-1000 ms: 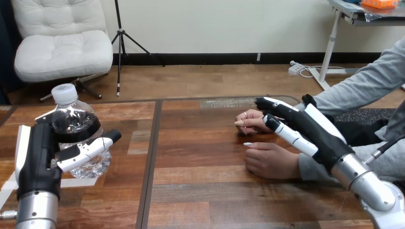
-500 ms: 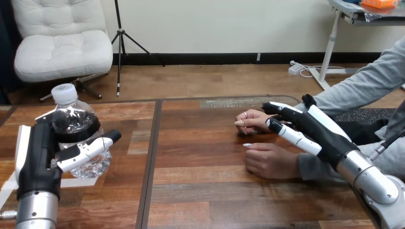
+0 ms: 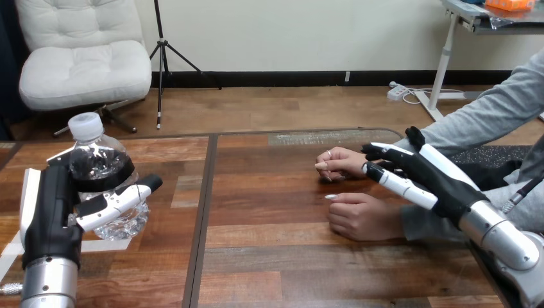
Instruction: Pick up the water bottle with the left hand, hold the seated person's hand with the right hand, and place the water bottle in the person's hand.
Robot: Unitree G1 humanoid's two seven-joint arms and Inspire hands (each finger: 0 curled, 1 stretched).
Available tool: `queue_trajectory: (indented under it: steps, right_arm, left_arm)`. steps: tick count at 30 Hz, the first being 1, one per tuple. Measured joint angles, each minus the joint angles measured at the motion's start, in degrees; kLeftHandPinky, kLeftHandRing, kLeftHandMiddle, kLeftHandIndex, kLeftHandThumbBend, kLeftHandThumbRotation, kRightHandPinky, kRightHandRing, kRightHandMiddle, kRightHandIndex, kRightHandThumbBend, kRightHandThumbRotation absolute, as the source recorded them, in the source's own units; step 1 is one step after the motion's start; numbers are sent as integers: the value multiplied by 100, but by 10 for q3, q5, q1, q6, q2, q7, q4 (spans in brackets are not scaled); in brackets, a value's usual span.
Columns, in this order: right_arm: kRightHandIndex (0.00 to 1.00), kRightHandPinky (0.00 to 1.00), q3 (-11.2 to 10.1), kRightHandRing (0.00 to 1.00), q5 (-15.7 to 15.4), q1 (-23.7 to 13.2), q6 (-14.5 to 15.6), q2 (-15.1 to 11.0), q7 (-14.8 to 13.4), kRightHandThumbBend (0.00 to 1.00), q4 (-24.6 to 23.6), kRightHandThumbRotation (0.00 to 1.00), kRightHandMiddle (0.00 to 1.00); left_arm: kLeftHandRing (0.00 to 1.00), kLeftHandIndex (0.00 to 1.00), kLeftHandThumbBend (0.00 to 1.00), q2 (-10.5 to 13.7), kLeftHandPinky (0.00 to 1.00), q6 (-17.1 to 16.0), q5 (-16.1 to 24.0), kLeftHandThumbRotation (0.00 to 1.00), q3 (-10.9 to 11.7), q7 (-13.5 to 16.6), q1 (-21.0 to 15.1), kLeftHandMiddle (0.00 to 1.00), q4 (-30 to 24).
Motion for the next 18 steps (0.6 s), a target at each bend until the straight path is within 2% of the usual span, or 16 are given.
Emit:
queue_trajectory:
  steps: [12,18]
  right_arm:
    - [89,82,7,87,-14,-21,2,-12,-10,77,34,97,89]
    - [89,81,18,87,-21,-29,9,-18,-14,77,44,95,89]
  left_arm:
    - [37,41,72,0,31,0,0,0,0,0,0,40,0]
    - [37,41,72,0,31,0,1,0,0,-1,0,40,0]
